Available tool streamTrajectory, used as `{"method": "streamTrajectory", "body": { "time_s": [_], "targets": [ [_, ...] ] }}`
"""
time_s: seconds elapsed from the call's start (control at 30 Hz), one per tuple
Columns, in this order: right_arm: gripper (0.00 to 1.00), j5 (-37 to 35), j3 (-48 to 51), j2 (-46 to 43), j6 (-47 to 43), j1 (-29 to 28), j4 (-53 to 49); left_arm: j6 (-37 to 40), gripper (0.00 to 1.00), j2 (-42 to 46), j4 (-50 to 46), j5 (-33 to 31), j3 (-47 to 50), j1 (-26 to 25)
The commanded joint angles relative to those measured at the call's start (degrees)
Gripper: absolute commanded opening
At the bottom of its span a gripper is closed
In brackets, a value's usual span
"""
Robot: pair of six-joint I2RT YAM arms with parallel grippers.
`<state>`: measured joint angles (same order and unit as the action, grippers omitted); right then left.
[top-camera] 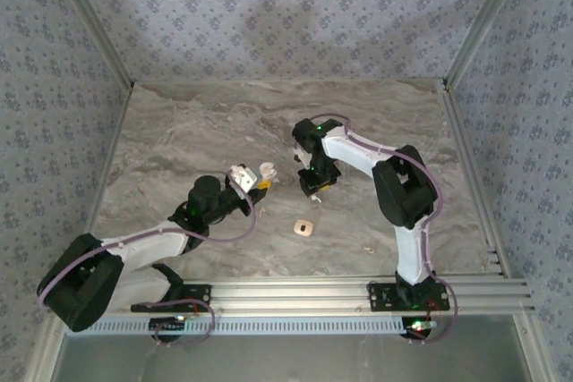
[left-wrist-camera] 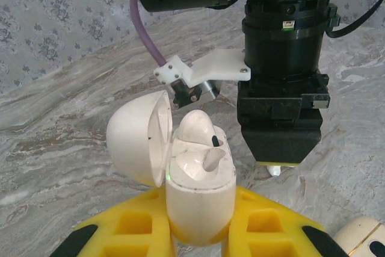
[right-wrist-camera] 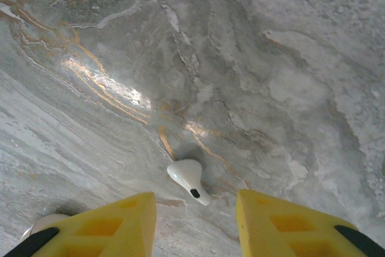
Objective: Insert the wireless bluetooth earbuds into the charging case
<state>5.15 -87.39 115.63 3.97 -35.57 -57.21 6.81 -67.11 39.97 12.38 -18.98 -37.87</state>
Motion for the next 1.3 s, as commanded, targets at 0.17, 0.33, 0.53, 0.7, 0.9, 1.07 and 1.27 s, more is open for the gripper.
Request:
{"method": "streamTrajectory", "body": {
  "time_s": [0.17, 0.33, 0.53, 0.7, 0.9, 1.07, 1.27],
  "targets": [
    [0.42, -0.57, -2.47, 3.35, -3.78, -1.61, -2.51, 0.50, 0.10, 1.17, -0.76, -0.08, -1.50, 0.42],
    [0.42, -0.85, -2.05, 4.02, -4.14, -1.82, -3.07, 0.43, 0.10, 1.26, -1.03, -0.18, -1.47, 0.51],
    [0.41, -1.41, -1.82, 5.17, -4.30, -1.95, -3.13, 0.39, 0.10, 1.21, -0.99, 0.01, -1.67, 0.51],
    [0.36, -1.61, -1.33, 5.22, -4.06, -1.93, -2.31, 0.27, 0.10, 1.17, -1.12, -0.03, -1.67, 0.50],
    [0.35, -1.17, -0.01, 4.52, -2.87, -1.87, 0.07, 0.36, 0.10, 1.15, -1.54, 0.13, -1.84, 0.38],
    [0.31, -1.72, 1.04, 3.36, -1.80, -1.79, 2.24, 0.75, 0.10, 1.11, -2.20, 0.41, -2.11, 0.44],
    [0.28, -1.72, 5.13, -1.04, 1.06, -0.78, 6.93, 1.45, 0.10, -0.91, -1.62, 2.33, -2.73, 0.32]
  ]
}}
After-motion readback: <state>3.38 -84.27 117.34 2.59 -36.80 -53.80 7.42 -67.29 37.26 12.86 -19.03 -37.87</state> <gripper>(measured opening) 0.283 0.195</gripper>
